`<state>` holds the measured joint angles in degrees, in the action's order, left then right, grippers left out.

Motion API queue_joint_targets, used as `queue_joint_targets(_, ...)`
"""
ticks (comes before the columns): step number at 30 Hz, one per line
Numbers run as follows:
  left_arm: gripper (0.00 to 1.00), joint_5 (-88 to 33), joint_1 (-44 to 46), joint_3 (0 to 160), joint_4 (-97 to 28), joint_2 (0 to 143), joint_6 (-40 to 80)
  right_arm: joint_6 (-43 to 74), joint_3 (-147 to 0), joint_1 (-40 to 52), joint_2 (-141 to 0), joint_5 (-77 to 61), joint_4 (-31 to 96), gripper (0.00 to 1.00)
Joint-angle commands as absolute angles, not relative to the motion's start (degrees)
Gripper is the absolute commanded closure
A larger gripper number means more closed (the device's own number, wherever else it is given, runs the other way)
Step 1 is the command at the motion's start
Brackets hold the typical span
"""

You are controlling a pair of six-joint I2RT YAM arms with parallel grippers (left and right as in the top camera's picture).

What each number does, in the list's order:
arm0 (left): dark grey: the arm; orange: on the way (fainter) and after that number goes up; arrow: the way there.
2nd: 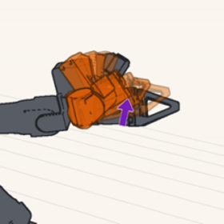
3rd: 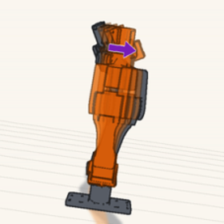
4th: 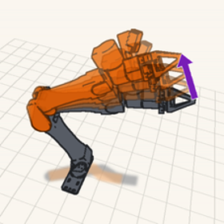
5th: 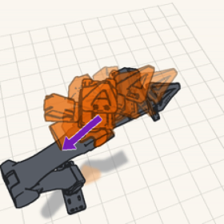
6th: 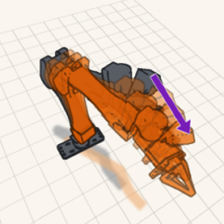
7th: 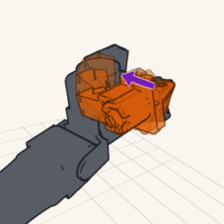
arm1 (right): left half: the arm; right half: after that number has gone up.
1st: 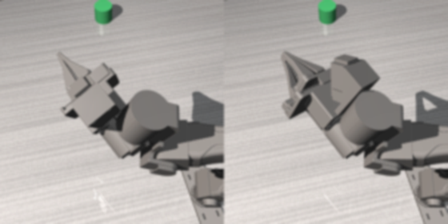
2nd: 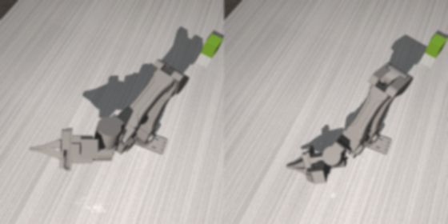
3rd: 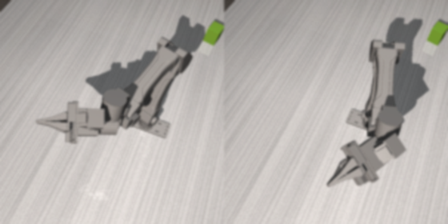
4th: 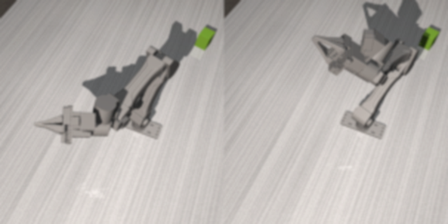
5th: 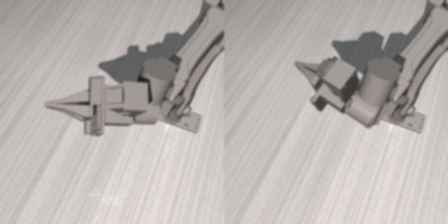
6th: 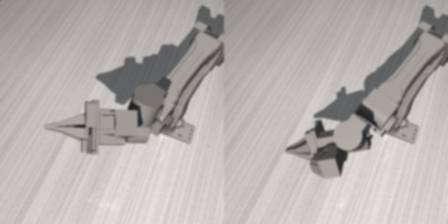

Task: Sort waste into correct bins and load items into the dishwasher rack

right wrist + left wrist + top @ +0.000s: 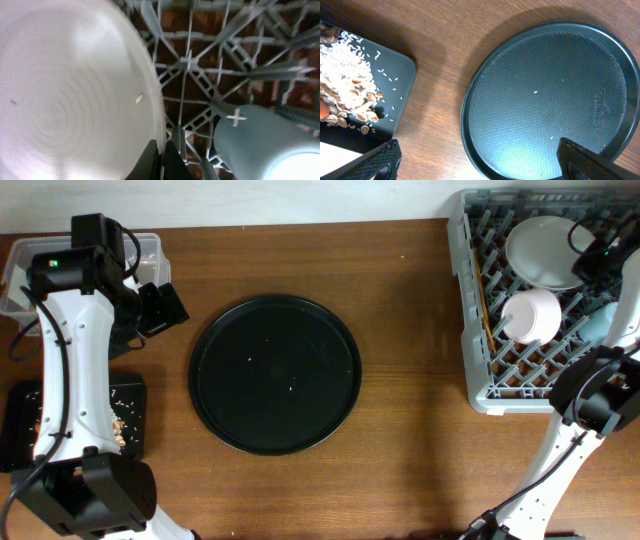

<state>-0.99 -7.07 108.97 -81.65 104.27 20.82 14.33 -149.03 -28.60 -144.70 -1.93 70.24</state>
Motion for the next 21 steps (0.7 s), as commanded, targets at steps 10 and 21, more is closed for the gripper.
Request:
queue_joint_targets(10,0.01,-0.4,-6.9,108.9,-81.7,104.2,21.4,2.3,-167.7,-27.1,-143.7,15.3,74.8,0.96)
queue_joint_targets(21,0.01,-0.4,-6.9,108.9,-81.7,104.2,21.4,-8.3,-165.9,-20.0,-144.0,21.7,65.3,0.96)
